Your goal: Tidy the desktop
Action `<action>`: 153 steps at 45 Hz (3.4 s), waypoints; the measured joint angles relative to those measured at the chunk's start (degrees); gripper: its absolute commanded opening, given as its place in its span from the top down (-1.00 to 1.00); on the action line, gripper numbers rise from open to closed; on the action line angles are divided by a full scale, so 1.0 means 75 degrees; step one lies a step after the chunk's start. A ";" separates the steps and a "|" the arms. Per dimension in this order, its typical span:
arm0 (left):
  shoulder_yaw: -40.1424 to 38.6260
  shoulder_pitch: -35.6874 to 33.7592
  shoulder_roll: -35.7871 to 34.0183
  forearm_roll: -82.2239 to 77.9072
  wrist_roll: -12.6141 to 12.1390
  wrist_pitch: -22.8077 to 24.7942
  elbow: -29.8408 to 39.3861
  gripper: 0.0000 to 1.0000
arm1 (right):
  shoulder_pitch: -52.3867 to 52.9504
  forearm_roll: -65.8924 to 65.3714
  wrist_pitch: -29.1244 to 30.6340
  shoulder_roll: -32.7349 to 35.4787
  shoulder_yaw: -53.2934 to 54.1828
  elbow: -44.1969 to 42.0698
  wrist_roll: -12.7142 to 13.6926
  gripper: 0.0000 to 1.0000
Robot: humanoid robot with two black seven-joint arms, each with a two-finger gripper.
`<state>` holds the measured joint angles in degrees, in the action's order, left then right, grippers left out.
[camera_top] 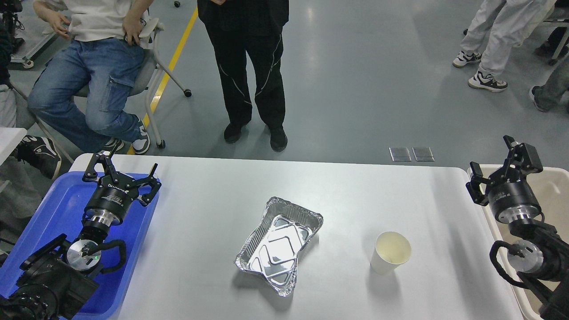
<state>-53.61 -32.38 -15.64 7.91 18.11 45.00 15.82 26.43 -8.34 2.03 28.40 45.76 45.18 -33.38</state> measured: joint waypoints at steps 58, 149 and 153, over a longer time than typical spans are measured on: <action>0.0000 -0.0001 0.0000 -0.0002 -0.0001 0.0000 0.0000 -1.00 | 0.0076 -0.2699 0.0027 0.2039 -0.0634 0.2520 -0.0379 -0.99; 0.0000 -0.0007 0.0006 -0.0011 -0.0001 0.0000 0.0000 -1.00 | 0.3048 -1.1196 -0.0848 0.3345 -0.5229 0.5463 0.1663 -0.97; 0.0000 -0.0007 0.0005 -0.0011 -0.0001 0.0000 0.0000 -1.00 | 0.3085 -1.1386 -0.0960 0.3267 -0.5436 0.5400 0.1661 -0.97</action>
<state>-53.61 -32.43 -15.60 7.82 18.10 45.00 15.82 49.57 -93.74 -5.17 52.91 4.98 85.68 -20.92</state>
